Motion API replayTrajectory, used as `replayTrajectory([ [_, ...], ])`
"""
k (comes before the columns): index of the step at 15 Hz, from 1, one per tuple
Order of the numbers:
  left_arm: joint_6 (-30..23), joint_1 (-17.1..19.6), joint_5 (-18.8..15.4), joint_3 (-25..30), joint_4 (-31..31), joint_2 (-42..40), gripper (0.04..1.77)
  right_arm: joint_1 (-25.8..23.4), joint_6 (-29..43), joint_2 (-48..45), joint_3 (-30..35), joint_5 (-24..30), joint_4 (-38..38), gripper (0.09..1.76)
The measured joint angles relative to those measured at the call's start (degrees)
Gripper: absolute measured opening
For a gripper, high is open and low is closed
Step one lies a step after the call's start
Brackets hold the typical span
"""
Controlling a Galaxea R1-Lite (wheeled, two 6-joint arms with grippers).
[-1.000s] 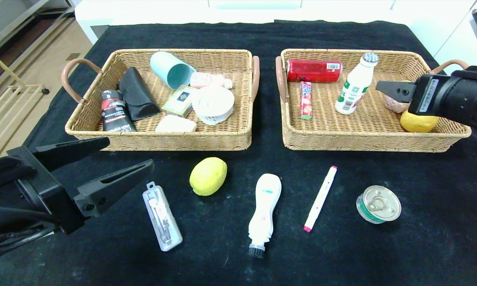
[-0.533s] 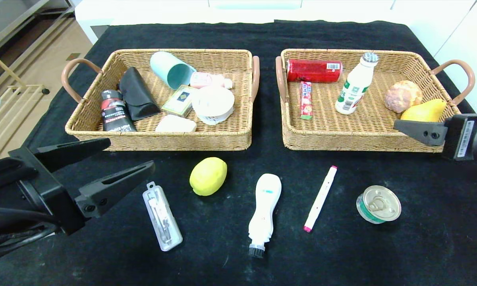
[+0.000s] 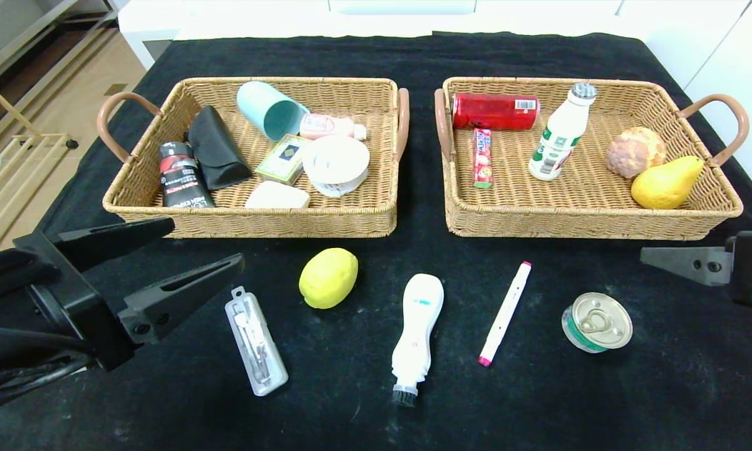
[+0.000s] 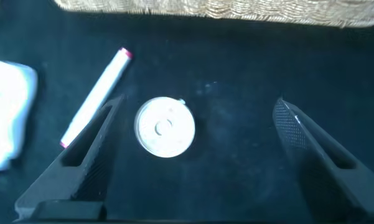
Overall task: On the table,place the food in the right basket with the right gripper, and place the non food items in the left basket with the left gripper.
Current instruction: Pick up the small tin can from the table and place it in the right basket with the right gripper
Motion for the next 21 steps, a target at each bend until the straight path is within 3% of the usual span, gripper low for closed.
replayTrajectory([
  [4,0.00,0.00,-0.02,0.00,0.00,0.00,1.72,0.96,5.07,2.50,-0.29,-0.06,3.00,1.70],
  [13,0.00,-1.30,-0.02,0.00,0.05,0.02,1.72,5.00,5.73,7.13,-0.30,-0.09,6.45,1.70],
  [18,0.00,0.05,0.00,0.00,0.49,0.27,1.72,6.07,9.70,11.22,-8.81,-1.11,16.99,1.70],
  [21,0.07,0.00,-0.02,0.15,0.38,0.35,1.72,6.62,10.75,14.53,-11.00,-4.05,16.92,1.70],
])
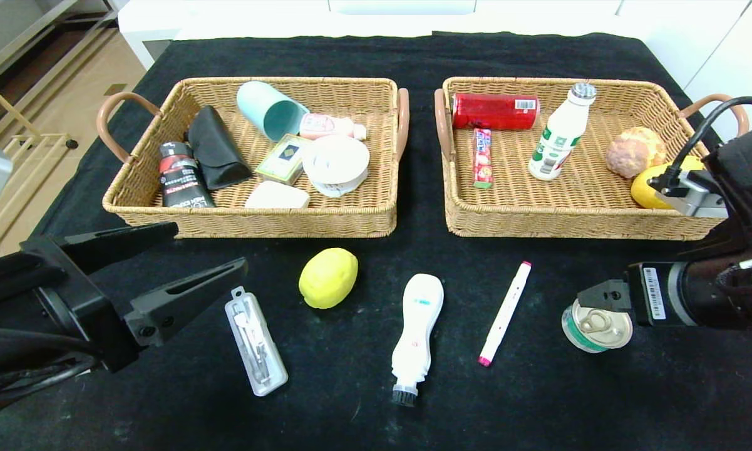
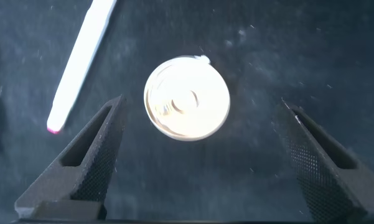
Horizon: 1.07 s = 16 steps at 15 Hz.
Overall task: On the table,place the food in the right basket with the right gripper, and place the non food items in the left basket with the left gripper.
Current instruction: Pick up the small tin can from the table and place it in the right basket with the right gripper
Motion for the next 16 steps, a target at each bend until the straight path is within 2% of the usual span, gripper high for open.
replayTrajectory([
  [7,0.09,0.05,0.02,0.05,-0.11,-0.06,1.72,0.28,4.02,5.42,-2.15,-0.20,-0.63,1.71],
  [11,0.09,0.09,0.02,0.05,-0.20,-0.15,1.72,-0.30,5.12,7.61,-2.61,-2.22,-0.56,1.71],
  [16,0.28,0.07,0.02,0.11,-0.13,-0.24,1.72,-0.66,5.57,8.66,-2.12,-2.18,-0.48,1.71],
])
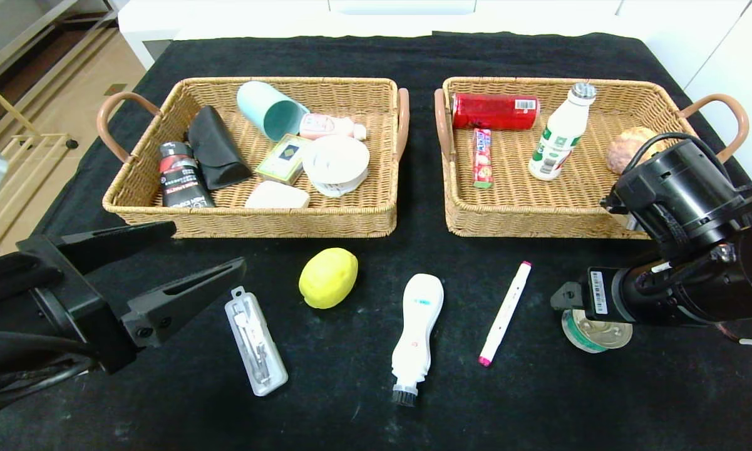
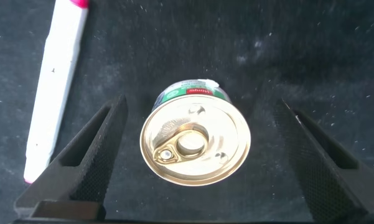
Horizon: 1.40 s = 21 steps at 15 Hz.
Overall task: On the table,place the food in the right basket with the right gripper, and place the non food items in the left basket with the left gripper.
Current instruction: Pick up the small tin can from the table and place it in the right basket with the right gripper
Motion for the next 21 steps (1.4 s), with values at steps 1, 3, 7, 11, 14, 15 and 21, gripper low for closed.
replayTrajectory([
  [1,0.00,0.00,0.00,0.00,0.02,0.00,1.72,0.00,0.77,0.11,0.09,0.09,0.01,1.71],
  [3,0.02,0.00,-0.02,0.00,0.09,0.00,1.72,-0.02,1.40,0.32,0.20,0.22,0.06,1.71],
  [7,0.09,0.00,0.00,0.00,0.02,-0.06,1.72,0.00,1.49,0.66,0.99,0.41,-0.02,1.71],
  [11,0.09,0.00,0.00,0.00,0.05,-0.11,1.72,0.02,2.21,1.06,1.35,0.52,-0.05,1.71],
  [14,0.15,0.00,0.00,0.00,0.02,-0.11,1.72,0.09,2.28,1.37,1.79,0.55,-0.16,1.50],
  [15,0.15,0.01,0.01,0.00,0.00,-0.11,1.72,0.13,2.29,1.45,1.84,0.55,-0.16,1.33],
  [21,0.17,0.01,-0.02,0.07,-0.02,-0.12,1.72,0.13,2.67,1.62,2.27,0.44,-0.24,1.18],
])
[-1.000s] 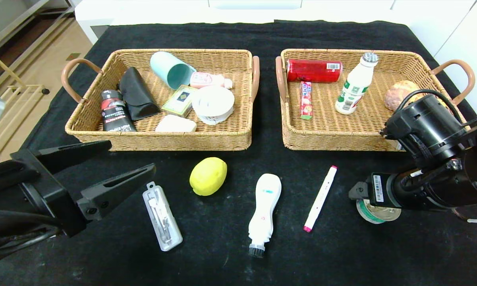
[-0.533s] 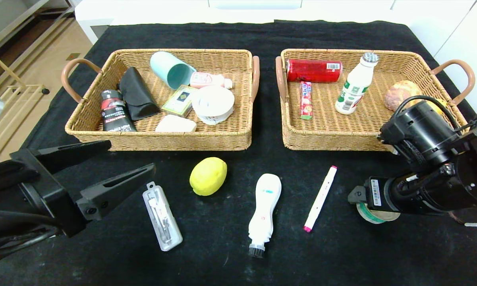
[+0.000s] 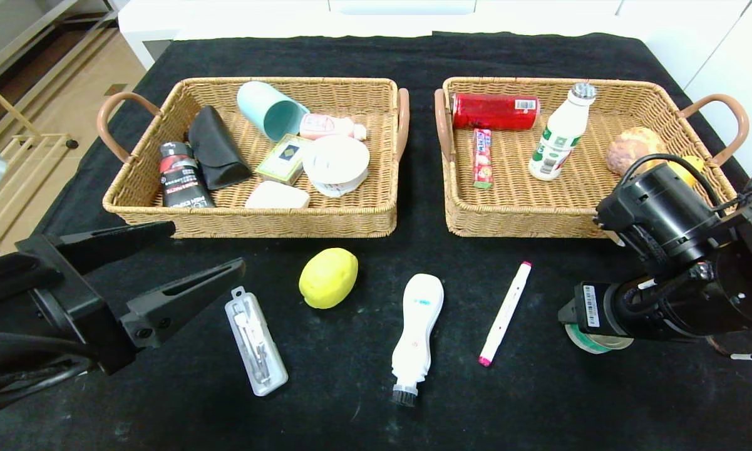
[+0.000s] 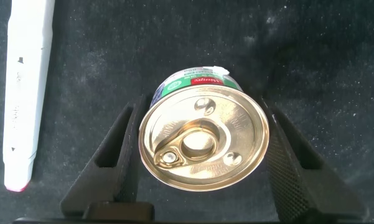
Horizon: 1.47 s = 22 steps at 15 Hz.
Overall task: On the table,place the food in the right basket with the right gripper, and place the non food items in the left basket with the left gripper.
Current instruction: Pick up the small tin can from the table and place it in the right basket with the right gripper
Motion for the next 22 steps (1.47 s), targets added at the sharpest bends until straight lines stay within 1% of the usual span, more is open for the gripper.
replayTrajectory([
  [9,0.33,0.00,0.02,0.01,-0.22,0.00,1.72,0.37,-0.39,-0.94,0.05,0.02,0.44,1.18],
  [14,0.27,0.02,0.11,-0.05,-0.34,0.01,1.72,1.33,-6.56,-6.03,-0.80,-0.22,0.50,1.18],
  [19,0.17,0.10,0.30,-0.18,-0.39,0.15,1.72,2.34,-10.14,-8.19,-5.50,-0.50,0.89,1.18],
  [22,0.13,0.32,0.26,-0.38,-0.43,0.12,1.72,3.30,-11.02,-6.14,-11.80,-2.34,2.67,1.18],
])
